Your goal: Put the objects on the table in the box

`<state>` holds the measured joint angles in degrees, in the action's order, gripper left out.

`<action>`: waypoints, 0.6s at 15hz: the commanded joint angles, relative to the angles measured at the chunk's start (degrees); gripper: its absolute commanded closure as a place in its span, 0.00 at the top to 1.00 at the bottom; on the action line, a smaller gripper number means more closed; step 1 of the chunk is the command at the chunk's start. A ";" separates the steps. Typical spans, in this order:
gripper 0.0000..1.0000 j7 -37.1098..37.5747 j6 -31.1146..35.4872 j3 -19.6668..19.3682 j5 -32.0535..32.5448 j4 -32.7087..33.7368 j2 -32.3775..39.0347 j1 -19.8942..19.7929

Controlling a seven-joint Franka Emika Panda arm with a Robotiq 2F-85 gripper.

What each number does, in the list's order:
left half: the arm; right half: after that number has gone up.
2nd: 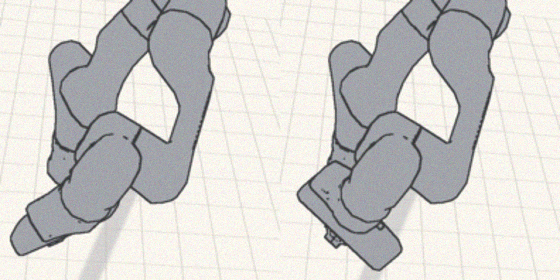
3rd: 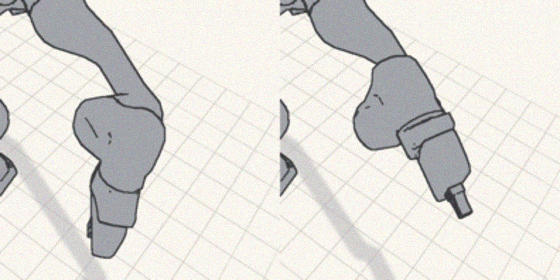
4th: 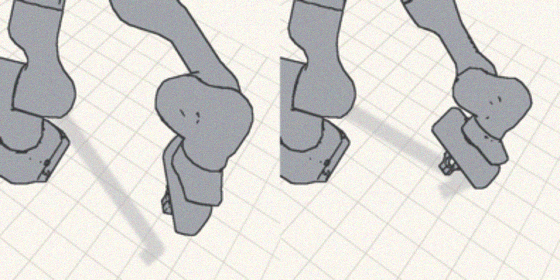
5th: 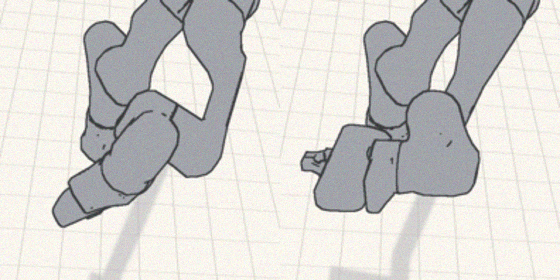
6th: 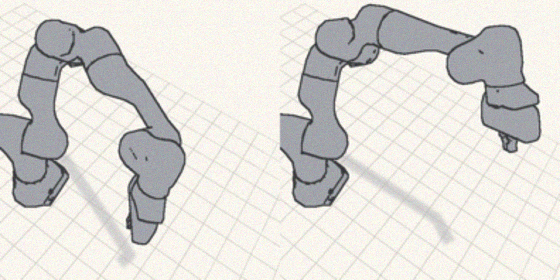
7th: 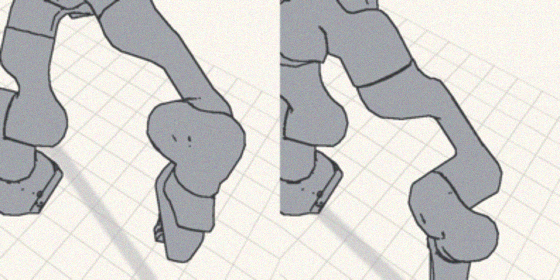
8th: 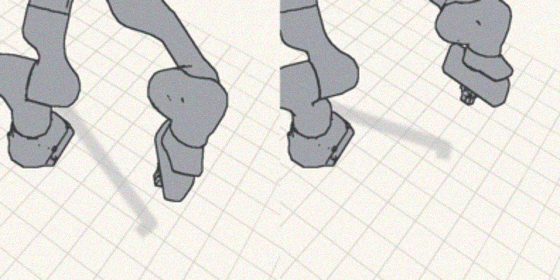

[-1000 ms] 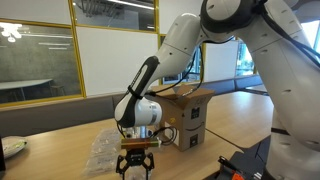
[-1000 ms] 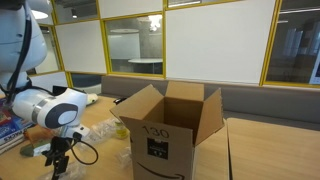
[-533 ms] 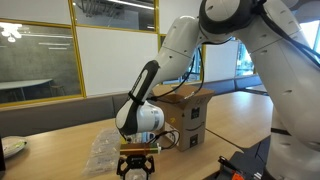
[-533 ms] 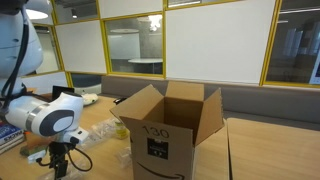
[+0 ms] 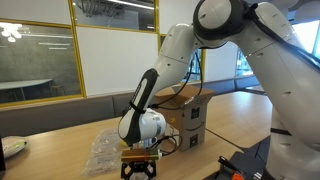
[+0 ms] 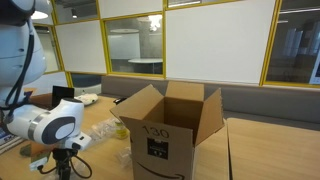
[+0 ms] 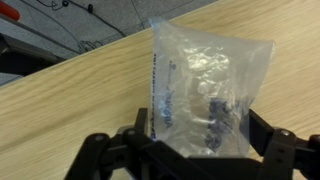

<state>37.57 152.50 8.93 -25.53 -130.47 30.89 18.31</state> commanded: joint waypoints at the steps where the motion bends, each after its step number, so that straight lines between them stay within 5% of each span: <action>1: 0.63 3.28 1.41 -1.25 2.21 0.57 0.94 1.61; 7: 0.17 5.02 2.58 -1.51 3.06 -0.77 -0.86 1.51; 9: 0.14 5.63 3.97 -1.96 3.38 -2.48 -3.47 1.58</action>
<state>40.85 153.36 8.20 -23.69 -130.44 30.33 18.94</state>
